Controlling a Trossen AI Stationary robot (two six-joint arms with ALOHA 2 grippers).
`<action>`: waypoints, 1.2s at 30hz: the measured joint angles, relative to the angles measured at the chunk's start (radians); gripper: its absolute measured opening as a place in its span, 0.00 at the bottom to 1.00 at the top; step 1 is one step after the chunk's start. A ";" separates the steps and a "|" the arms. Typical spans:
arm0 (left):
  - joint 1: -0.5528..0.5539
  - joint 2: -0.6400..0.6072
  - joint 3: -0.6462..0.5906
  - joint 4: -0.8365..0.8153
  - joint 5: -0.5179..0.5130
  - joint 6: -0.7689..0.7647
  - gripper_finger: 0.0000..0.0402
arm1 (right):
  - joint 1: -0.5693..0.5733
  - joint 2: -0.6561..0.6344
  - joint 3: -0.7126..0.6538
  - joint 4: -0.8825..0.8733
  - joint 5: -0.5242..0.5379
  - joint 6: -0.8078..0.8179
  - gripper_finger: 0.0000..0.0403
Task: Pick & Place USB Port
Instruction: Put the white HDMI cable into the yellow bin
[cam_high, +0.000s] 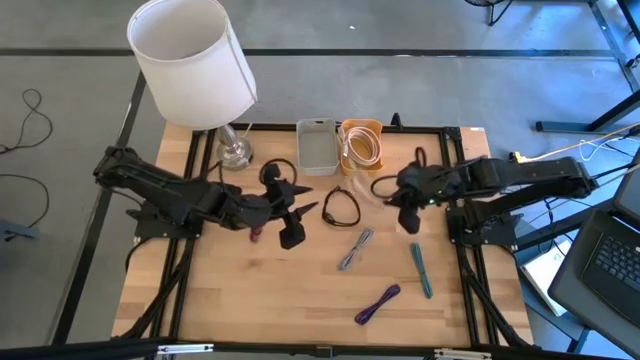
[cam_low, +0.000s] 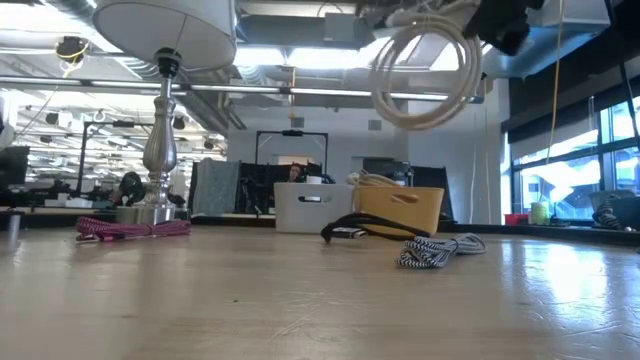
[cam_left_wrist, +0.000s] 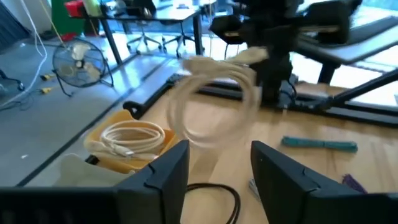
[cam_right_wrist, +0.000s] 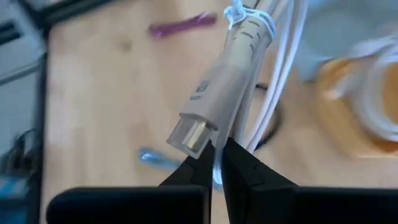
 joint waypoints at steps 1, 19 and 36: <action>-0.007 -0.012 0.000 -0.001 -0.014 0.000 0.41 | -0.010 -0.006 0.016 -0.009 0.031 0.001 0.03; -0.050 -0.085 0.000 -0.157 -0.056 0.049 0.33 | -0.515 0.236 0.112 0.147 -0.089 -0.157 0.03; -0.033 -0.085 0.000 -0.158 -0.118 0.227 0.33 | -0.643 0.311 0.112 0.028 -0.030 -0.104 0.03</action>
